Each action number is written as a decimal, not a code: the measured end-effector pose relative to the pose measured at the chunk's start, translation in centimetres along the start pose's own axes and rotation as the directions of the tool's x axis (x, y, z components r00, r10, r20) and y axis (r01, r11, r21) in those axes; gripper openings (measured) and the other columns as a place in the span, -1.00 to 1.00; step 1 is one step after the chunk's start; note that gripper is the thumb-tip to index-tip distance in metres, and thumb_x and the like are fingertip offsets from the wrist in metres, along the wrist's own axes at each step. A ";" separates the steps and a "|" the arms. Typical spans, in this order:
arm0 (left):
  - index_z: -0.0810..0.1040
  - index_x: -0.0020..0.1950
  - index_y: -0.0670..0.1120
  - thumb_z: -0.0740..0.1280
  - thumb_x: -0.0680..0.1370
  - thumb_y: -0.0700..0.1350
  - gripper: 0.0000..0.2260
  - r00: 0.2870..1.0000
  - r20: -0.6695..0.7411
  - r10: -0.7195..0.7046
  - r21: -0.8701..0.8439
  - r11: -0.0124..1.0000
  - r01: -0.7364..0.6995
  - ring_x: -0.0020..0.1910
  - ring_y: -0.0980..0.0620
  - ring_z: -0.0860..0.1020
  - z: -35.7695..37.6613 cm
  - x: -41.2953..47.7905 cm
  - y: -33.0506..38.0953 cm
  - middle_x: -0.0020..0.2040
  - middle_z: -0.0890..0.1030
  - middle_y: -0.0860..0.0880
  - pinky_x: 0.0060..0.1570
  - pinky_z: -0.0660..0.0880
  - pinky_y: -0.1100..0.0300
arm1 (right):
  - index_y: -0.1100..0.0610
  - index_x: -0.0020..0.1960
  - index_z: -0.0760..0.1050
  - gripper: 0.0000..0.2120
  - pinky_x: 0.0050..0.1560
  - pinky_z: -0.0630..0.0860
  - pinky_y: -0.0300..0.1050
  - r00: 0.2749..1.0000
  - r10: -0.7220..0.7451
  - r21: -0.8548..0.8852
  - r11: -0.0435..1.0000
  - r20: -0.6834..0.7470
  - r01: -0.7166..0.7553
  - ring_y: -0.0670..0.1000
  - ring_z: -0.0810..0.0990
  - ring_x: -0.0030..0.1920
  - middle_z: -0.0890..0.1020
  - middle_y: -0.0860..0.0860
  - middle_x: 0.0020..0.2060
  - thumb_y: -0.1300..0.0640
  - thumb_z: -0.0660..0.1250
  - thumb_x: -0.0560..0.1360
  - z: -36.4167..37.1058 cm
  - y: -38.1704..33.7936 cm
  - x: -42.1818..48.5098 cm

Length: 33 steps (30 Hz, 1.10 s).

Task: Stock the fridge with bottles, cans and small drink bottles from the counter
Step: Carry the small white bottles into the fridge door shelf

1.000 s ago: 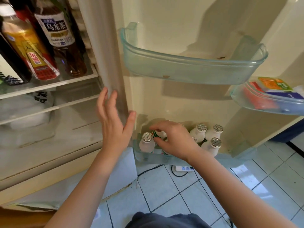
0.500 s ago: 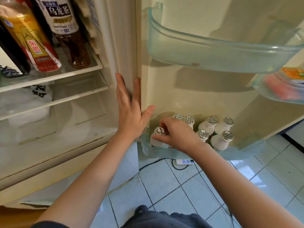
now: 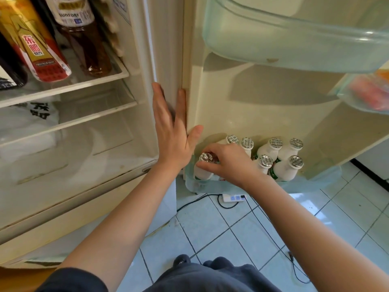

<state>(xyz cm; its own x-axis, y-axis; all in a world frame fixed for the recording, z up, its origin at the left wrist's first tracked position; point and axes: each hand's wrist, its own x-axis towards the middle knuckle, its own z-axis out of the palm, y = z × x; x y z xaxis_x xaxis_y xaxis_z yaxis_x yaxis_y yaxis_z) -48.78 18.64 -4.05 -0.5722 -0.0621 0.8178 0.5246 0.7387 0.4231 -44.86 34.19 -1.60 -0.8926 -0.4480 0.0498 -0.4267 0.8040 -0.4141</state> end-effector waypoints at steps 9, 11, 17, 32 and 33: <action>0.05 0.49 -0.10 -0.11 0.60 0.24 -0.42 1.000 -0.027 -0.003 -0.006 1.000 0.003 0.51 -0.13 -0.11 0.3 0.0 0.0 0.39 -0.02 -0.56 0.47 -0.02 -0.04 | 0.02 0.08 0.55 -0.66 -0.21 0.44 -0.13 1.000 -0.009 -0.037 0.999 0.018 0.010 -0.04 0.53 -0.23 0.57 -0.09 -0.27 -0.19 0.33 0.45 -0.4 -0.1 0.0; 0.02 0.54 -0.02 -0.10 0.60 0.23 -0.43 0.999 -0.042 0.018 -0.007 1.000 -0.018 0.51 -0.13 -0.11 0.4 -0.1 -0.2 0.39 -0.02 -0.57 0.46 -0.01 -0.05 | 0.02 0.08 0.56 -0.67 -0.18 0.46 -0.12 1.000 -0.010 -0.013 1.000 -0.023 0.010 -0.07 0.53 -0.22 0.59 -0.11 -0.23 -0.18 0.30 0.47 -0.7 -0.1 -0.1; -0.09 0.56 0.05 -0.08 0.61 0.19 -0.45 0.994 -0.092 0.056 -0.009 0.998 -0.058 0.52 -0.22 -0.07 1.1 -0.3 -0.6 0.39 -0.01 -0.55 0.46 0.01 -0.10 | 0.20 0.01 0.60 -0.84 -0.17 0.48 -0.08 0.904 0.045 -0.085 0.992 -0.424 -0.089 0.11 0.59 -0.12 0.66 0.07 -0.11 0.17 0.31 0.50 -2.5 2.2 0.1; -0.06 0.56 0.05 -0.11 0.60 0.22 -0.44 0.991 -0.124 0.056 -0.005 0.998 -0.057 0.53 -0.17 -0.08 1.6 -0.4 -0.9 0.43 -0.02 -0.40 0.46 0.01 -0.08 | 0.04 0.25 0.45 -0.62 -0.26 0.33 -0.12 0.974 0.145 -0.240 0.953 -0.173 -0.185 0.13 0.52 -0.02 0.60 0.09 -0.09 -0.02 0.33 0.46 -1.5 3.3 1.3; -0.06 0.56 0.06 -0.10 0.60 0.22 -0.44 0.991 -0.125 0.055 -0.005 0.998 -0.056 0.53 -0.16 -0.08 1.6 -0.4 -0.9 0.43 -0.02 -0.40 0.46 0.01 -0.08 | 0.04 0.26 0.44 -0.62 -0.24 0.34 -0.11 0.978 0.138 -0.222 0.960 -0.154 -0.171 0.13 0.52 -0.02 0.60 0.08 -0.06 0.00 0.33 0.47 -1.4 3.1 1.5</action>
<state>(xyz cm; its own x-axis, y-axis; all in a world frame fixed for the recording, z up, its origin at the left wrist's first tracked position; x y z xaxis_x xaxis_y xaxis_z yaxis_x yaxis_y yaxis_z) -49.97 19.07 -5.38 -0.4592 -0.1050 0.8821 0.5588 0.7377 0.3788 -47.68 36.54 -1.49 -0.9547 -0.2669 0.1312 -0.2895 0.9351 -0.2046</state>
